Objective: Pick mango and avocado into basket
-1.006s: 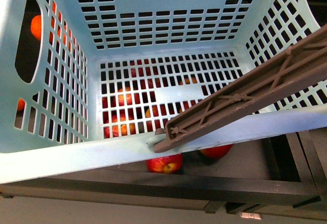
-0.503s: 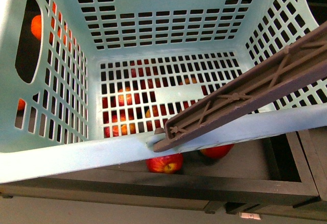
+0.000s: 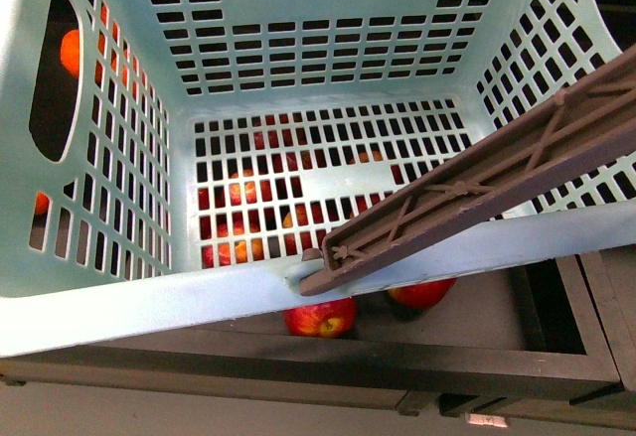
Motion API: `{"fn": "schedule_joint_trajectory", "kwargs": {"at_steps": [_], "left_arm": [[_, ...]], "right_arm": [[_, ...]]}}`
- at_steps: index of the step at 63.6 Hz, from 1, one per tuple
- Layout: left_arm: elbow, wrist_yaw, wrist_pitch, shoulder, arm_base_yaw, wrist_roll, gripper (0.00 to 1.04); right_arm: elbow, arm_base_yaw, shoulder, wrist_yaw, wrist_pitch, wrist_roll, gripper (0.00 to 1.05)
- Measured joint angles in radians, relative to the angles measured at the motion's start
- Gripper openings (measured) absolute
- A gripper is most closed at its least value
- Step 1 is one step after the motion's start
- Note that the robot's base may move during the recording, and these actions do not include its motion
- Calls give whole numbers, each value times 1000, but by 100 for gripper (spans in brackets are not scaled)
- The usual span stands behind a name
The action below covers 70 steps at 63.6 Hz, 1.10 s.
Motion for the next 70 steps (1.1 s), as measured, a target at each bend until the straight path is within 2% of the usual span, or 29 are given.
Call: {"fn": "schedule_joint_trajectory", "kwargs": {"at_steps": [5,8,21,29,42,63,65,66,68,70], "left_arm": [[0,0,0,0,0,0,14],[0,0,0,0,0,0,14],[0,0,0,0,0,0,14],[0,-2,-4,4,0,2,14],[0,-9,-4,4,0,4,14],[0,3,-4,3,-2,1,14],[0,2,-4,3,-2,1,14],[0,2,-4,3,-2,2,14],[0,-1,-4,3,-2,2,14],[0,-3,-4,3,-2,2,14]], "right_arm": [[-12,35,27,17,18,0,61],[-19,47,40,24,23,0,70],[-32,56,42,49,29,1,97],[-51,11,-13,74,18,-2,96],[-83,-149,-153,138,-26,-7,96],[-84,-151,-154,135,-28,-7,96],[-81,-137,-155,212,-56,6,96],[-80,-126,-159,309,-93,25,96],[-88,-116,-164,416,-126,45,96],[-94,-113,-167,467,-134,55,96]]}}
